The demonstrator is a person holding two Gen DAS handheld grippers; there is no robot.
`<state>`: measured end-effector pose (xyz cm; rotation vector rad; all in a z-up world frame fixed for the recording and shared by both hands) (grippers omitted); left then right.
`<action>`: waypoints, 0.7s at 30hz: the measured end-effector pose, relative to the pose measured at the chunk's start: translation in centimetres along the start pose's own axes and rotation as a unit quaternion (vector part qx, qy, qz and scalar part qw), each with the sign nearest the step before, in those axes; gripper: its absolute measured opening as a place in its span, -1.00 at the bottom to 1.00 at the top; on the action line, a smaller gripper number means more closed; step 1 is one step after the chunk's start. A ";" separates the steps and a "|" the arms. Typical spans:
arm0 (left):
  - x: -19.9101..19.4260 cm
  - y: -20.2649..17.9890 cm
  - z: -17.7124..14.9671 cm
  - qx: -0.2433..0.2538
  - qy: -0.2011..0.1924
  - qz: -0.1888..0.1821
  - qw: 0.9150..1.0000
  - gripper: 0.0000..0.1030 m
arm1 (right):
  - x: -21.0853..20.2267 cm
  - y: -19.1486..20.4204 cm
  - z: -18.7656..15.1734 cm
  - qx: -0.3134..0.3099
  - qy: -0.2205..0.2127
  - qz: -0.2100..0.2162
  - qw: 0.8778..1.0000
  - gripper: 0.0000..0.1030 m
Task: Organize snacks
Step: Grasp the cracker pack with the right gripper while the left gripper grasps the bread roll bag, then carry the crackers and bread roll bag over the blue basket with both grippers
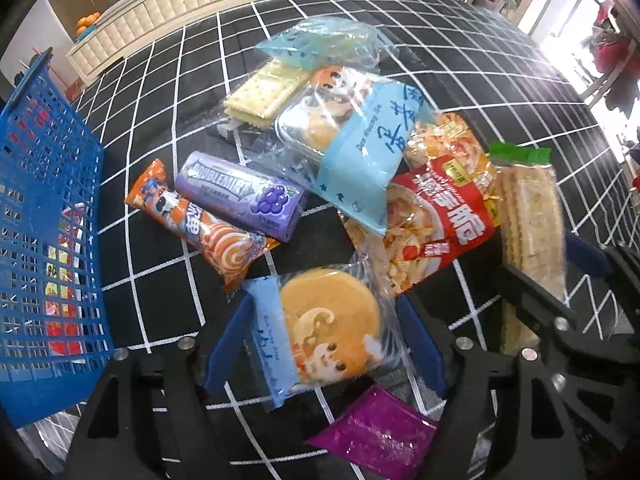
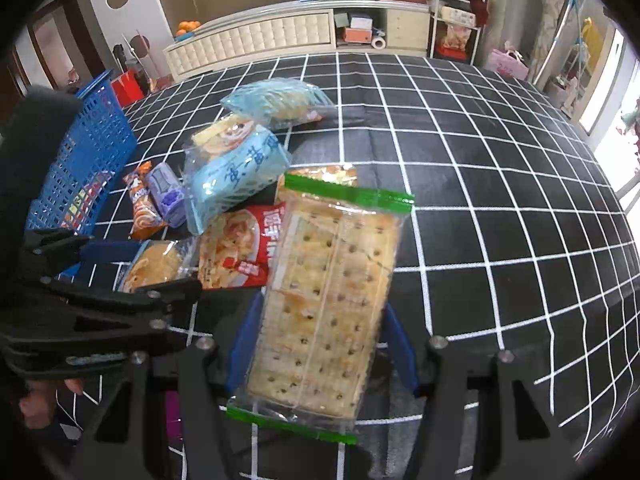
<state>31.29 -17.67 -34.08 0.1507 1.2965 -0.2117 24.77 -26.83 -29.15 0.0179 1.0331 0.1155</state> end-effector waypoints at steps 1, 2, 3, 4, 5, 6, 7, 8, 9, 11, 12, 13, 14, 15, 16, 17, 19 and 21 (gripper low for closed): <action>0.4 0.0 -0.1 -0.002 0.002 0.004 1.000 0.41 | 0.0 0.0 0.0 0.001 0.000 0.000 1.000 0.23; 0.8 0.1 0.0 -0.005 0.004 0.007 1.000 0.42 | 0.0 -0.1 0.0 0.002 -0.001 -0.001 1.000 0.23; 0.9 0.1 0.2 -0.009 -0.001 0.006 1.000 0.42 | 0.0 -0.2 0.0 0.003 -0.001 -0.001 1.000 0.23; 1.0 0.1 0.3 -0.013 -0.003 0.004 1.000 0.42 | 0.0 -0.3 0.0 0.005 0.000 -0.001 1.000 0.23; 1.1 0.2 0.4 -0.021 -0.004 0.000 1.000 0.42 | 0.1 -0.4 0.0 0.007 0.001 -0.001 1.000 0.23; 1.1 0.5 0.5 -0.027 -0.006 -0.004 1.000 0.42 | 0.1 -0.4 0.0 0.007 0.002 -0.001 1.000 0.23; 1.1 0.5 0.5 -0.029 -0.006 -0.006 1.000 0.42 | 0.2 -0.4 0.0 0.008 0.003 0.001 1.000 0.24; 1.3 0.5 0.5 -0.027 -0.004 -0.004 1.000 0.42 | 0.2 -0.4 0.0 0.009 0.005 0.002 1.000 0.24; 1.2 0.9 0.2 -0.024 -0.003 -0.001 1.000 0.41 | 0.2 -0.4 0.0 0.009 0.005 0.003 1.000 0.24; 1.2 0.9 -0.2 -0.018 -0.004 0.005 1.000 0.42 | 0.3 -0.3 0.0 0.008 0.006 0.004 1.000 0.23; 1.1 1.0 -0.9 -0.019 -0.005 0.003 1.000 0.41 | 0.3 -0.3 0.0 0.008 0.006 0.004 1.000 0.23; 0.9 1.0 -1.3 -0.019 -0.004 0.002 1.000 0.41 | 0.4 -0.2 0.0 0.008 0.007 0.006 1.000 0.23; 0.9 0.9 -1.6 -0.019 -0.005 0.001 1.000 0.40 | 0.4 -0.2 0.0 0.008 0.007 0.007 1.000 0.23; 0.8 1.0 -1.9 -0.019 -0.007 0.001 1.000 0.34 | 0.4 -0.2 0.0 0.008 0.008 0.008 1.000 0.23; 0.8 1.2 -2.0 -0.021 -0.009 0.002 1.000 0.30 | 0.5 -0.2 -0.1 0.008 0.009 0.009 1.000 0.24; 0.7 1.4 -2.2 -0.025 -0.009 0.002 1.000 0.22 | 0.5 -0.2 -0.1 0.008 0.009 0.009 1.000 0.24; 0.3 1.8 -2.8 -0.026 -0.011 0.005 1.000 0.10 | 0.5 -0.2 -0.1 0.009 0.010 0.010 1.000 0.23; 0.0 1.8 -3.3 -0.023 -0.016 0.008 1.000 -0.02 | 0.6 -0.2 -0.1 0.009 0.010 0.011 1.000 0.24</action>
Point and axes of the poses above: each gripper's, at about its wrist camera, not at the fingertips, and x roughly the way its jaws point, y to its left, z to its top, the point moved 9 cm from there along x, roughly the way its jaws point, and after that the axes turned 1 degree about -z, right-handed, at the moved point
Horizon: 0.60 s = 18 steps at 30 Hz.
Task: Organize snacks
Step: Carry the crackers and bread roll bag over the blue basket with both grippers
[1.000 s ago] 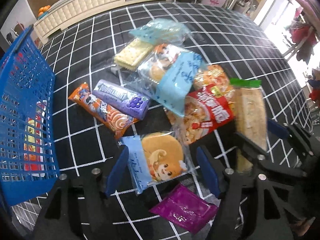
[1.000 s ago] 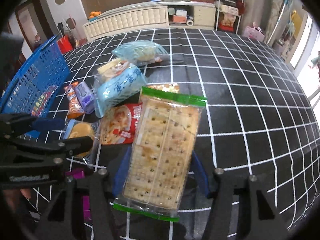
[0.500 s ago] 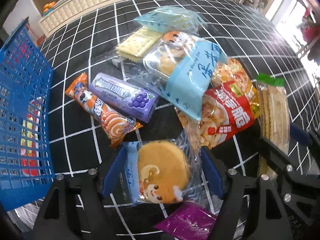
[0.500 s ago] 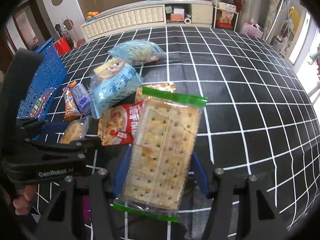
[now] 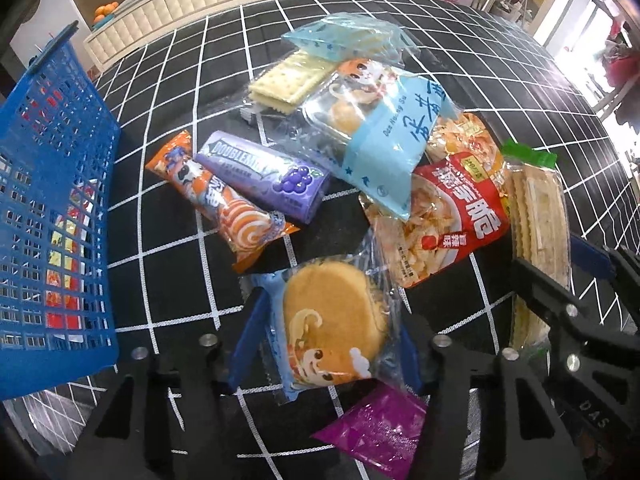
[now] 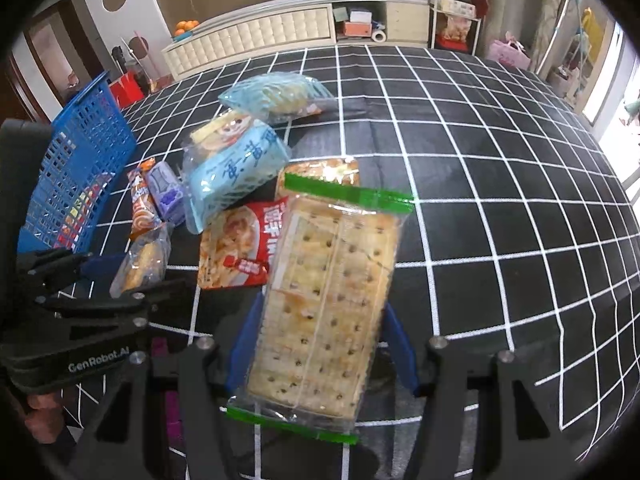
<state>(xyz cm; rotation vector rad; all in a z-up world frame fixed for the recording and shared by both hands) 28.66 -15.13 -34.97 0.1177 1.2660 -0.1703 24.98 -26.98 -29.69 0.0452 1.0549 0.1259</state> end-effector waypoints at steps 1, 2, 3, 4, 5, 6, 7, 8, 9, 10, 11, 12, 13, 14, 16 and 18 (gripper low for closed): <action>-0.2 0.1 -0.2 0.002 -0.003 0.002 1.000 -0.05 | 0.0 0.0 0.0 0.000 0.000 0.001 1.000 0.24; -0.4 0.2 -0.4 0.003 -0.008 0.004 1.000 -0.09 | 0.0 0.1 0.0 0.000 0.000 0.001 1.000 0.24; -0.8 0.6 -0.7 0.004 -0.011 0.003 1.000 -0.12 | -0.1 0.1 0.0 -0.001 -0.001 0.001 1.000 0.24; -1.0 0.8 -0.9 0.005 -0.013 0.002 1.000 -0.13 | -0.1 0.2 0.0 -0.002 -0.002 0.002 1.000 0.24; -1.1 0.8 -1.1 0.004 -0.015 0.000 1.000 -0.15 | -0.1 0.2 0.0 -0.002 -0.002 0.002 1.000 0.24; -1.4 0.9 -1.4 0.001 -0.017 -0.002 1.000 -0.17 | -0.1 0.3 -0.1 -0.002 -0.002 0.002 1.000 0.23; -1.7 1.0 -1.5 -0.001 -0.021 0.000 1.000 -0.18 | 0.0 0.4 -0.1 -0.003 -0.002 0.003 1.000 0.24; -2.0 1.0 -1.8 0.000 -0.026 0.006 1.000 -0.22 | 0.0 0.4 -0.2 -0.003 -0.001 0.004 1.000 0.24; -2.4 1.1 -2.0 0.001 -0.030 0.013 0.999 -0.23 | 0.1 0.5 -0.2 -0.003 0.001 0.005 1.000 0.23; -2.7 1.1 -2.2 0.000 -0.033 0.012 0.999 -0.23 | 0.1 0.7 -0.3 -0.003 0.002 0.006 1.000 0.23; -3.1 1.0 -2.3 -0.001 -0.035 0.007 0.999 -0.23 | 0.0 0.9 -0.2 -0.003 0.001 0.010 1.000 0.23; -3.6 1.0 -2.2 -0.003 -0.039 0.003 0.999 -0.23 | -0.2 1.0 -0.1 -0.003 0.000 0.013 1.000 0.23; -4.0 1.1 -2.1 -0.002 -0.042 0.001 0.999 -0.23 | -0.5 1.2 0.1 -0.005 -0.005 0.014 1.000 0.23; -4.4 1.2 -2.1 -0.002 -0.046 -0.001 0.999 -0.24 | -0.8 1.4 0.2 -0.008 -0.009 0.014 1.000 0.23; -5.5 1.3 -2.2 -0.002 -0.055 -0.010 0.998 -0.24 | -1.2 1.8 0.4 -0.010 -0.011 0.015 1.000 0.23; -6.9 1.7 -2.3 -0.004 -0.064 -0.022 0.998 -0.24 | -1.8 2.4 0.7 -0.011 -0.014 0.018 1.000 0.23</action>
Point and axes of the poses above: each gripper's, at about its wrist camera, not at the fingertips, and x roughly the way its jaws point, y to its left, z to its top, the point moved 9 cm from there along x, roughly the way its jaws point, and after that the axes turned 1 degree about -z, right-handed, at the moved point
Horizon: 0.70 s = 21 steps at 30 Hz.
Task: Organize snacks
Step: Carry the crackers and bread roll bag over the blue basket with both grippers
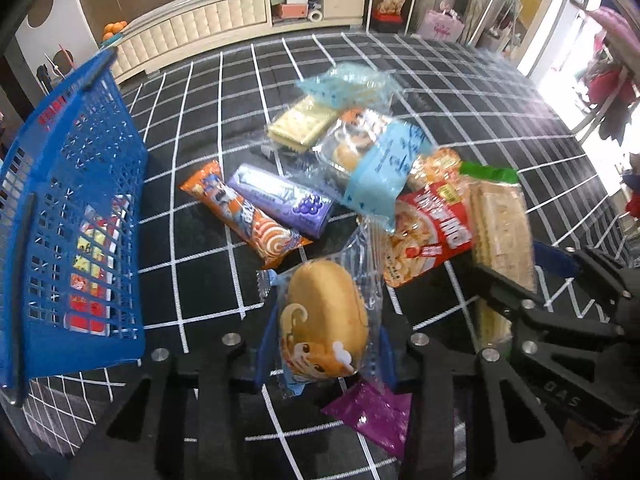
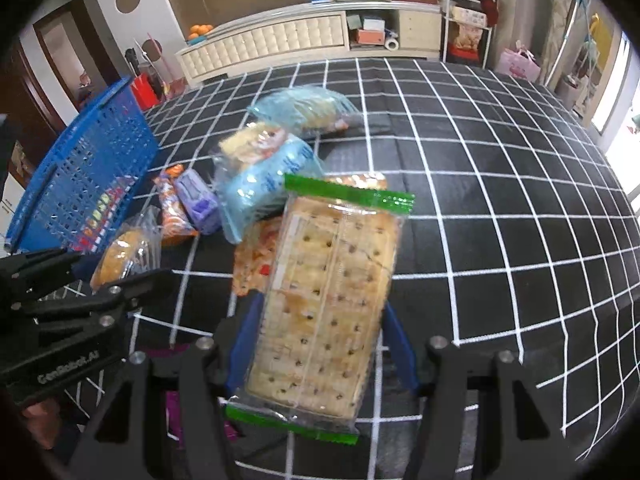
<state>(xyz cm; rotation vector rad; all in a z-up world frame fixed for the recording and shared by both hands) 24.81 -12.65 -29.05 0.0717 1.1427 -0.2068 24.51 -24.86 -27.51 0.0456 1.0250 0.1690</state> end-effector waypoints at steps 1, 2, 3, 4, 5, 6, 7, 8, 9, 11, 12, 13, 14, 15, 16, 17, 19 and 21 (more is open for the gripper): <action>-0.7 0.2 0.0 -0.001 -0.006 -0.003 1.000 -0.24 | -0.3 0.3 0.2 -0.001 -0.002 -0.001 1.000 0.23; -1.5 0.5 -0.1 0.000 -0.013 -0.002 1.000 -0.24 | -0.8 0.7 0.4 -0.003 -0.004 -0.002 1.000 0.23; -1.8 0.8 0.4 0.001 -0.019 0.000 1.000 -0.24 | -1.1 1.0 0.5 -0.004 -0.005 -0.002 1.000 0.23; -2.5 1.0 0.4 0.001 -0.023 -0.001 1.000 -0.24 | -1.6 1.5 0.7 -0.007 -0.008 -0.002 1.000 0.23; -3.5 1.2 0.4 -0.001 -0.030 -0.005 1.000 -0.24 | -2.0 1.9 0.9 -0.011 -0.010 -0.002 1.000 0.23; -4.0 1.2 0.7 -0.003 -0.033 -0.008 0.999 -0.24 | -2.6 2.6 1.2 -0.018 -0.014 -0.005 1.000 0.23; -4.8 1.5 0.7 -0.005 -0.038 -0.011 0.999 -0.24 | -2.9 3.0 1.4 -0.023 -0.017 -0.007 1.000 0.23; -5.4 1.7 0.7 -0.008 -0.044 -0.013 0.999 -0.24 | -3.6 3.7 1.7 -0.029 -0.022 -0.009 0.999 0.23; -6.3 2.0 0.7 -0.011 -0.051 -0.015 0.999 -0.24 | -3.9 4.1 1.9 -0.032 -0.024 -0.009 0.999 0.23; -7.6 2.7 0.6 -0.015 -0.062 -0.023 0.998 -0.24 | -4.9 5.2 2.5 -0.038 -0.030 -0.009 0.999 0.23; -8.3 2.9 0.5 -0.017 -0.066 -0.027 0.997 -0.24 | -5.3 5.7 2.7 -0.040 -0.030 -0.013 0.999 0.23; -9.1 3.2 0.5 -0.020 -0.073 -0.033 0.997 -0.24 | -5.5 6.1 3.0 -0.041 -0.031 -0.013 0.999 0.23; -9.7 3.4 0.6 -0.021 -0.077 -0.035 0.996 -0.24 | -5.9 6.7 3.2 -0.042 -0.033 -0.010 0.999 0.23; -10.5 3.8 0.7 -0.023 -0.082 -0.038 0.996 -0.24 | -6.3 7.3 3.5 -0.046 -0.036 -0.008 0.998 0.23; -10.5 4.1 1.0 -0.023 -0.085 -0.039 0.995 -0.24 | -6.7 7.9 3.9 -0.051 -0.041 -0.008 0.998 0.23; -11.1 4.5 1.0 -0.024 -0.089 -0.040 0.995 -0.24 | -7.1 8.5 4.3 -0.056 -0.046 -0.009 0.997 0.23; -12.8 5.6 1.3 -0.027 -0.106 -0.033 0.993 -0.24 | -7.9 9.7 5.1 -0.065 -0.055 -0.004 0.996 0.23; -15.2 6.6 1.6 -0.024 -0.135 -0.020 0.990 -0.24 | -8.7 11.0 6.0 -0.071 -0.064 0.005 0.995 0.23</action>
Point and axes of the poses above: each gripper's, at about its wrist camera, not at the fingertips, and x roughly the way its jaws point, y to its left, z to its top, the point moved 9 cm from there along x, roughly the way its jaws point, and after that the axes turned 1 degree about -z, right-handed, at the moved point
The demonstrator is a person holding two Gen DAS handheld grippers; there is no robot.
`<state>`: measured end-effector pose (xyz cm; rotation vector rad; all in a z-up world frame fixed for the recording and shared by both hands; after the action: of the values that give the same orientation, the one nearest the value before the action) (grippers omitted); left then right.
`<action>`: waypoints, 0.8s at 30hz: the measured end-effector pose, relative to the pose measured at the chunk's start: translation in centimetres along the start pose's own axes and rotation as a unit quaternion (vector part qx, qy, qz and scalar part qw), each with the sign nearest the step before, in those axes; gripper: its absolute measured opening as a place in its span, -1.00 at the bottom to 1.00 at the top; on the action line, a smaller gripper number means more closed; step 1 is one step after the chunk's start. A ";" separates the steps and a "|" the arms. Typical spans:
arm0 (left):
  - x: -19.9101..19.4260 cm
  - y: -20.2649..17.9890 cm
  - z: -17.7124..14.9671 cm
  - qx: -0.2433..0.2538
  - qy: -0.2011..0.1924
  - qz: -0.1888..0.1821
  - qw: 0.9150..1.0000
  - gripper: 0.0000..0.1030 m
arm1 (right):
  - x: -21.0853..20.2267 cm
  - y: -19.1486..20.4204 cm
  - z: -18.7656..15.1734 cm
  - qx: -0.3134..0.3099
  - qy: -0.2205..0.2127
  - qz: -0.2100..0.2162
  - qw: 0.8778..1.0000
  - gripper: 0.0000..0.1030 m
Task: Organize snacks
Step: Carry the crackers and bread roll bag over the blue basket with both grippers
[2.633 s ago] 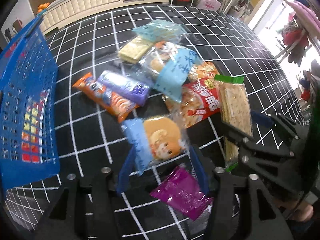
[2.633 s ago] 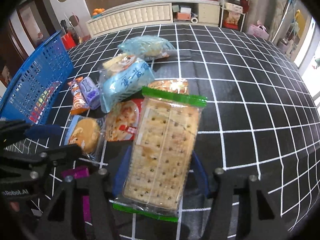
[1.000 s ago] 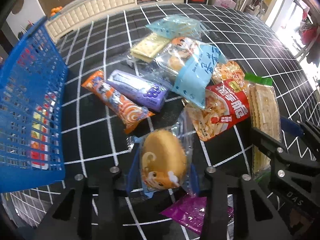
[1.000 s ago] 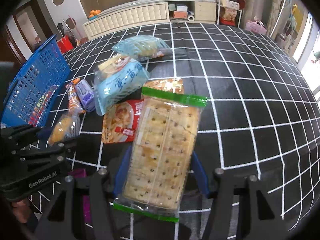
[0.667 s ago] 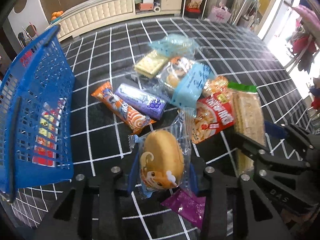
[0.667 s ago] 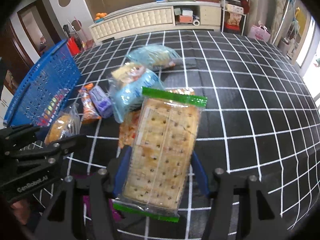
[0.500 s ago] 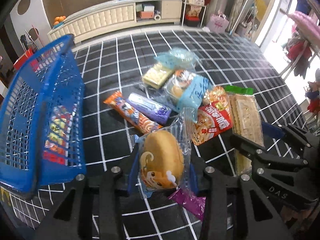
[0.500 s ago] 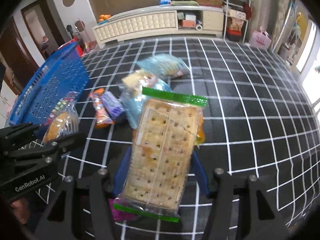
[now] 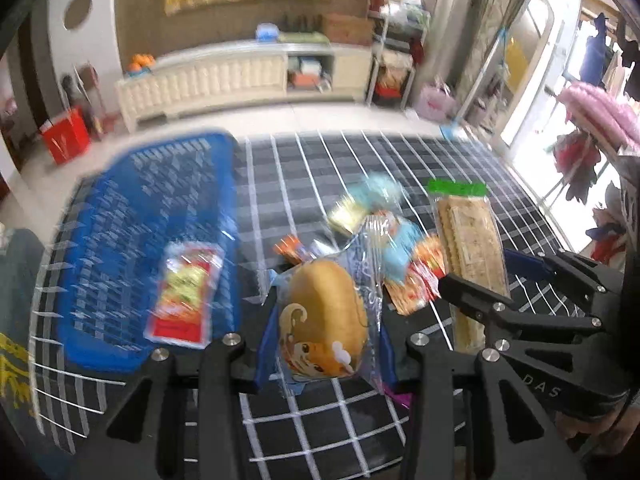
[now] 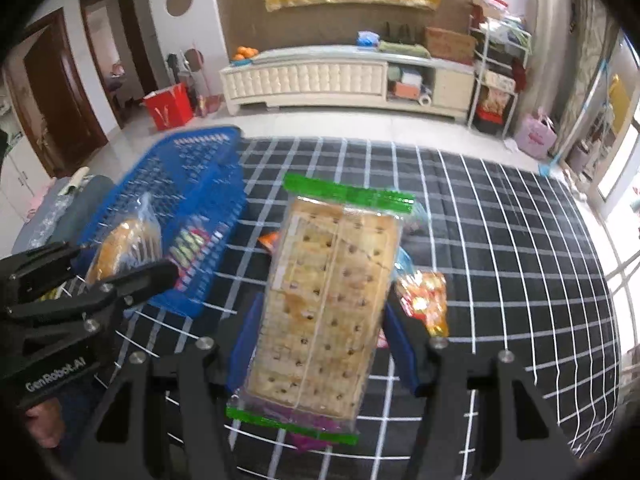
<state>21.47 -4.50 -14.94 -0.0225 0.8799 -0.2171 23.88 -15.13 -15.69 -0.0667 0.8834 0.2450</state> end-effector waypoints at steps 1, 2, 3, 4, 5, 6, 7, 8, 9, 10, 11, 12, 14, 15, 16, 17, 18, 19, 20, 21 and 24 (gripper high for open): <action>-0.6 0.2 0.4 0.000 -0.007 -0.003 1.000 -0.24 | -0.2 0.5 0.6 -0.003 -0.004 0.005 1.000 0.23; -1.4 0.6 0.8 -0.002 -0.013 -0.008 1.000 -0.24 | -0.4 1.1 1.1 -0.006 -0.007 0.010 1.000 0.23; -2.2 1.1 1.2 -0.003 -0.017 -0.012 1.000 -0.24 | -0.4 1.7 1.6 -0.009 -0.009 0.016 1.000 0.23; -2.6 1.6 1.7 -0.004 -0.020 -0.012 1.000 -0.24 | -0.4 2.2 2.2 -0.011 -0.011 0.021 1.000 0.23; -3.1 2.3 2.2 -0.004 -0.024 -0.009 1.000 -0.24 | -0.4 3.1 3.0 -0.016 -0.014 0.027 0.999 0.23; -3.5 3.0 2.5 -0.003 -0.025 -0.005 1.000 -0.24 | -0.3 3.7 3.4 -0.022 -0.015 0.029 0.999 0.23; -3.7 3.7 2.8 -0.003 -0.026 0.000 1.000 -0.24 | -0.1 4.5 4.0 -0.030 -0.017 0.030 0.999 0.23; -3.8 4.3 3.0 -0.003 -0.025 0.004 1.000 -0.24 | 0.0 5.1 4.4 -0.036 -0.019 0.032 0.999 0.23; -3.5 5.1 3.3 -0.003 -0.023 0.008 1.000 -0.24 | 0.1 5.8 4.9 -0.043 -0.020 0.033 0.998 0.23; -3.5 6.0 3.7 -0.003 -0.021 0.012 1.000 -0.24 | 0.4 6.4 5.4 -0.048 -0.022 0.035 0.998 0.23; -3.4 6.7 4.0 -0.004 -0.020 0.015 1.000 -0.24 | 0.7 7.2 6.1 -0.053 -0.023 0.038 0.998 0.23; -3.3 7.5 4.3 -0.005 -0.019 0.017 1.000 -0.24 | 0.8 7.5 6.4 -0.055 -0.023 0.041 0.997 0.23; -3.5 9.4 5.0 -0.010 -0.019 0.022 1.000 -0.24 | 1.5 8.5 7.6 -0.060 -0.024 0.048 0.997 0.23; -3.2 9.9 5.2 -0.009 -0.018 0.025 1.000 -0.24 | 1.9 9.0 8.2 -0.064 -0.024 0.049 0.996 0.23; -3.0 10.6 5.4 -0.008 -0.018 0.027 0.999 -0.24 | 2.3 9.4 8.7 -0.068 -0.023 0.048 0.996 0.23; -2.5 11.2 5.8 -0.009 -0.017 0.030 0.999 -0.24 | 2.8 9.8 9.2 -0.072 -0.021 0.048 0.996 0.23; -2.2 11.9 6.1 -0.008 -0.012 0.033 0.999 -0.24 | 3.3 10.1 9.6 -0.073 -0.018 0.049 0.996 0.23; -1.7 12.6 6.3 -0.006 -0.007 0.034 0.999 -0.24 | 3.7 10.4 9.9 -0.074 -0.015 0.051 0.996 0.23; -1.3 13.1 6.6 -0.006 -0.005 0.034 0.999 -0.24 | 4.3 10.8 10.3 -0.075 -0.010 0.056 0.996 0.23; -0.6 13.7 6.9 -0.006 0.000 0.033 0.999 -0.23 | 5.2 11.1 10.7 -0.074 -0.002 0.060 0.995 0.23; 1.3 15.0 7.6 -0.011 0.011 0.024 1.000 -0.23 | 7.5 11.8 11.1 -0.081 0.018 0.059 0.995 0.23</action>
<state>30.76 9.39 -12.73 -0.0191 0.9042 -0.1623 34.04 -0.57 -13.93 -0.1704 0.9032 0.4270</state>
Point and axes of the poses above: each gripper's, at about its wrist camera, not at the fingertips, and x roughly the way its jaws point, y to its left, z to its top, the point moved 9 cm from there along x, roughly the way its jaws point, and after that the axes turned 1 degree about -z, right-handed, at the moved point
